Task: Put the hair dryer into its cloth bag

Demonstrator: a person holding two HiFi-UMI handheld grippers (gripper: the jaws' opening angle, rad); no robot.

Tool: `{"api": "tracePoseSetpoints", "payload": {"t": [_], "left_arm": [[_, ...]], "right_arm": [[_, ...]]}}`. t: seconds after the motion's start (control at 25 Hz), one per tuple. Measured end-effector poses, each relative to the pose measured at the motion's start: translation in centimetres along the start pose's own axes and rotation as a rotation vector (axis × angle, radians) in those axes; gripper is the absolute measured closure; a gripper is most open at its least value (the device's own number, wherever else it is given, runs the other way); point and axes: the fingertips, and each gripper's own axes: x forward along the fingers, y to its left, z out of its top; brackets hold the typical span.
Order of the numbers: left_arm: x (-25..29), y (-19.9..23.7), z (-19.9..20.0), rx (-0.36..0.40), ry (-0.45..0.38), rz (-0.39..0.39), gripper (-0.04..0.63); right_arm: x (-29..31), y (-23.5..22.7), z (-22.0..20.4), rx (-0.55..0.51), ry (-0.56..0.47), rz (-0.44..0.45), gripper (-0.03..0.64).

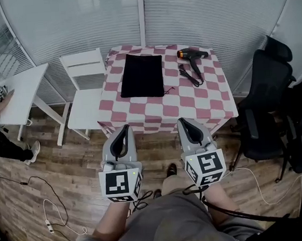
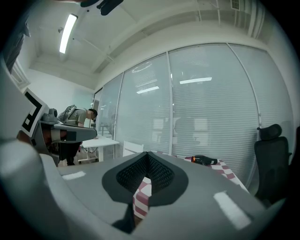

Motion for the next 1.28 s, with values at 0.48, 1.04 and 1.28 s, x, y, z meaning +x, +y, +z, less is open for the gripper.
{"api": "tracePoseSetpoints", "payload": {"t": [0.48,1.04,1.28], "left_arm": [[11.3,1.8,-1.9,0.042,0.074,-0.021,0.595],[23.4,3.3,-0.7,0.095,0.115,0.049,0.595],[24.9,5.0,1.3,0.120,0.074,0.094,0.595]], "right_arm": [[9.0,-7.4,-2.6,0.063,0.061,0.010,0.589],[20.9,-13.1,-1.6,0.091,0.054,0.158,0.588],[24.1,-12.9,0.6,0.054,0.018,0.206,0.583]]}}
